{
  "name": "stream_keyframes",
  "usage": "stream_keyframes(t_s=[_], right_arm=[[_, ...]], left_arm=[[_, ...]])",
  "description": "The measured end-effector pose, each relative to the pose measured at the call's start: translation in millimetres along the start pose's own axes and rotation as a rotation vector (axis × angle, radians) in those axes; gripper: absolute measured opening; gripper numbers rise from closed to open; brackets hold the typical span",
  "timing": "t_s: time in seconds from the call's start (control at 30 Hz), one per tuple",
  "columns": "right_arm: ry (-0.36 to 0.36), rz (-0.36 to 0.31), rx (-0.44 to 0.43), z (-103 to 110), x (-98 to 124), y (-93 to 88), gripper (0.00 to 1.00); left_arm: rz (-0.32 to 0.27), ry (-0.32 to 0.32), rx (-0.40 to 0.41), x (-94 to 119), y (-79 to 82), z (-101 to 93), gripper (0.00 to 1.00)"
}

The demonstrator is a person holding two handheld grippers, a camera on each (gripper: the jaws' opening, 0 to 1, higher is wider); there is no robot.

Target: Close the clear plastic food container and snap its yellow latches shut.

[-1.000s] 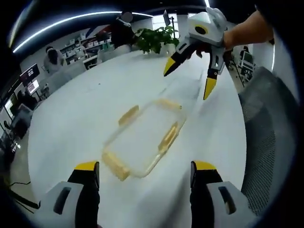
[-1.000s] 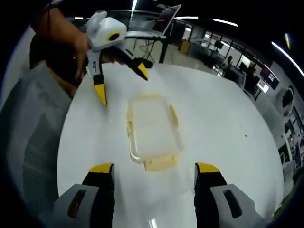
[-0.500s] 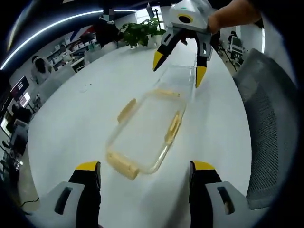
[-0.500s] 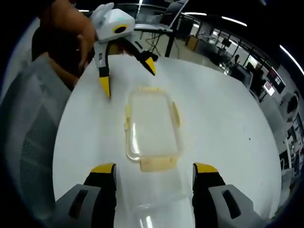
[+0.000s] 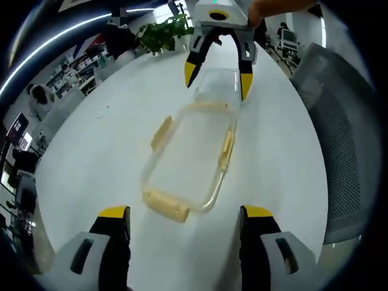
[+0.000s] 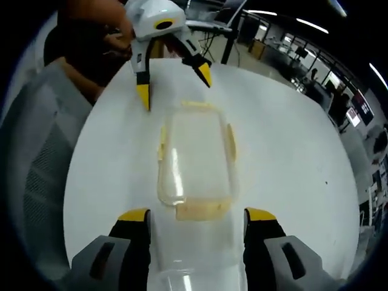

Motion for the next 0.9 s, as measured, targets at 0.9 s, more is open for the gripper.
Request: stream_keyframes(t_s=[0.9], right_arm=[[0.079,0.084,0.026,-7,-19,2.4,0.60]], left_arm=[[0.055,-0.087,-0.200,-12,4.6,22.9,0.65]])
Point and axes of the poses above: the point that each gripper's makers call its tool centre point, and the gripper's own axes: x roughly backward along the fingers, z roughly to its left, y roughly out of its top, the point moved 7 cm from there along x, roughly backward along the fingers, and after that the axes turned 15 degrees about z, right-handed, at the moved point
